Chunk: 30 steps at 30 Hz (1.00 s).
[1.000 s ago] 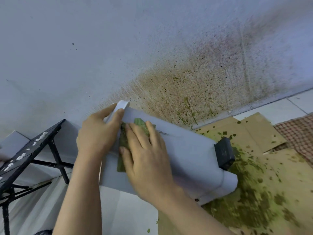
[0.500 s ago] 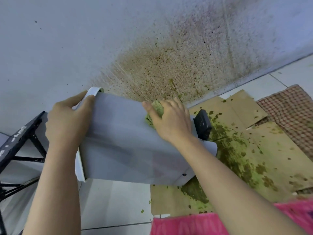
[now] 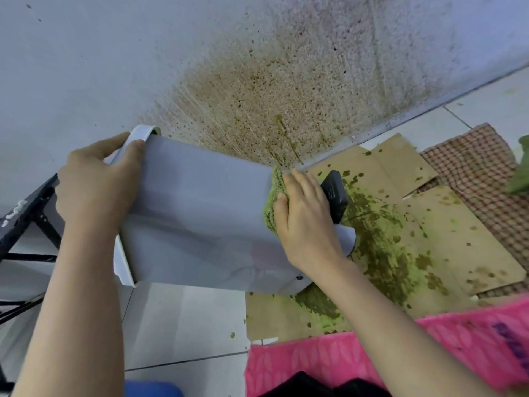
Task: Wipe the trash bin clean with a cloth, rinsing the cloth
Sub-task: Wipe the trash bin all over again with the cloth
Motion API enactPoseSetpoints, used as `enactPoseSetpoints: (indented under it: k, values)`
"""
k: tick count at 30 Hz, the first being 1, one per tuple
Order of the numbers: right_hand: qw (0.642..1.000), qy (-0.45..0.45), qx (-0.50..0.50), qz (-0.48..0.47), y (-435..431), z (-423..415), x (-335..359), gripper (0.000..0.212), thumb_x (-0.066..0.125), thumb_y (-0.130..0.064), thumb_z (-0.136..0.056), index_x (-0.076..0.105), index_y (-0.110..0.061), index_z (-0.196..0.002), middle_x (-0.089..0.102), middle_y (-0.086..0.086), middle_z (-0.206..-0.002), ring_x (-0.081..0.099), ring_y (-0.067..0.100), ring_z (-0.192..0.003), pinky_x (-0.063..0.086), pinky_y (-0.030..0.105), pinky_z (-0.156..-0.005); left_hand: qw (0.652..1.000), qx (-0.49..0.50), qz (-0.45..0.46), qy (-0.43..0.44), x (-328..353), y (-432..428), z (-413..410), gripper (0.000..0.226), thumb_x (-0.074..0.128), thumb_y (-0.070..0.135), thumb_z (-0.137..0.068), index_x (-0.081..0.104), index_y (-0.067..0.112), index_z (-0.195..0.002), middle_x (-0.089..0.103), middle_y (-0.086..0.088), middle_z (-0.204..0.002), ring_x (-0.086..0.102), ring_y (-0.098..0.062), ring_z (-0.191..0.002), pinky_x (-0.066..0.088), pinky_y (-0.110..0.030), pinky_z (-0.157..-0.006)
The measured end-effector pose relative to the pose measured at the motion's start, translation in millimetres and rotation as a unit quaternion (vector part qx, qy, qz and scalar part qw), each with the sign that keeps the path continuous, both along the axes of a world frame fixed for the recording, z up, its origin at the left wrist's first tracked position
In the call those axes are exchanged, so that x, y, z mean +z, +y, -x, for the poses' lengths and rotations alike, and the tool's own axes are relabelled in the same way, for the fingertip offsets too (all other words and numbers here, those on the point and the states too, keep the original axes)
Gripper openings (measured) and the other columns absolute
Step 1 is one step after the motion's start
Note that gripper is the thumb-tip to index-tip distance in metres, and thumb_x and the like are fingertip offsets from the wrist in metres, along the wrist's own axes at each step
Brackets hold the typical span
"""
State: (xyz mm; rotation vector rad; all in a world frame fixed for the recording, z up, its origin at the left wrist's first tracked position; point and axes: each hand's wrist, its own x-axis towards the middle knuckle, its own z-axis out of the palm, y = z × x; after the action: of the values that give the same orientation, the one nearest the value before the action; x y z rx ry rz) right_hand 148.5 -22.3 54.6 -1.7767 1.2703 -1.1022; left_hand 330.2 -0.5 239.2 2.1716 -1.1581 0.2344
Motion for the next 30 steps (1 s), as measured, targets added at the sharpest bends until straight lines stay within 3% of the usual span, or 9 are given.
enactPoseSetpoints:
  k: [7, 12, 19, 25, 30]
  values:
    - [1.000, 0.010, -0.002, 0.009, 29, 17, -18, 0.060, 0.017, -0.029, -0.098, 0.030, -0.002, -0.150, 0.024, 0.012, -0.160, 0.013, 0.025, -0.150, 0.015, 0.039, -0.123, 1.000, -0.018, 0.002, -0.006, 2, -8, 14, 0.051, 0.053, 0.072, -0.067, 0.067, 0.054, -0.114, 0.069, 0.015, -0.121, 0.062, -0.016, -0.116, 0.048, -0.046, -0.103]
    - [0.990, 0.034, -0.060, 0.127, 61, 22, -49, 0.049, 0.035, -0.013, -0.096, 0.045, 0.006, -0.140, 0.042, 0.020, -0.149, 0.032, 0.037, -0.143, 0.037, 0.053, -0.112, 0.999, -0.039, -0.010, -0.015, 2, -11, 28, 0.046, 0.055, 0.068, -0.069, 0.066, 0.058, -0.113, 0.068, 0.017, -0.122, 0.063, -0.015, -0.115, 0.048, -0.043, -0.103]
    - [0.969, 0.044, -0.068, 0.232, 69, 25, -80, 0.046, 0.046, -0.004, -0.093, 0.048, 0.005, -0.138, 0.046, 0.017, -0.148, 0.034, 0.038, -0.142, 0.041, 0.055, -0.106, 0.999, -0.047, -0.011, -0.016, 1, -2, 30, 0.046, 0.055, 0.076, -0.067, 0.064, 0.062, -0.110, 0.068, 0.020, -0.120, 0.064, -0.013, -0.113, 0.049, -0.042, -0.102]
    - [0.957, 0.056, -0.099, 0.265, 70, 38, -101, 0.039, 0.045, -0.007, -0.099, 0.053, -0.003, -0.137, 0.049, 0.009, -0.147, 0.038, 0.031, -0.140, 0.047, 0.053, -0.088, 0.998, -0.057, -0.008, -0.022, 2, -7, 40, 0.049, 0.056, 0.069, -0.069, 0.067, 0.055, -0.115, 0.070, 0.016, -0.121, 0.063, -0.012, -0.116, 0.049, -0.041, -0.103]
    - [0.969, 0.043, -0.096, 0.222, 76, 57, -123, 0.038, 0.048, -0.006, -0.096, 0.056, 0.000, -0.133, 0.051, 0.009, -0.144, 0.039, 0.030, -0.139, 0.048, 0.050, -0.095, 0.998, -0.052, -0.015, -0.024, 2, -11, 55, 0.051, 0.055, 0.068, -0.070, 0.068, 0.052, -0.117, 0.069, 0.014, -0.123, 0.063, -0.014, -0.115, 0.049, -0.039, -0.102]
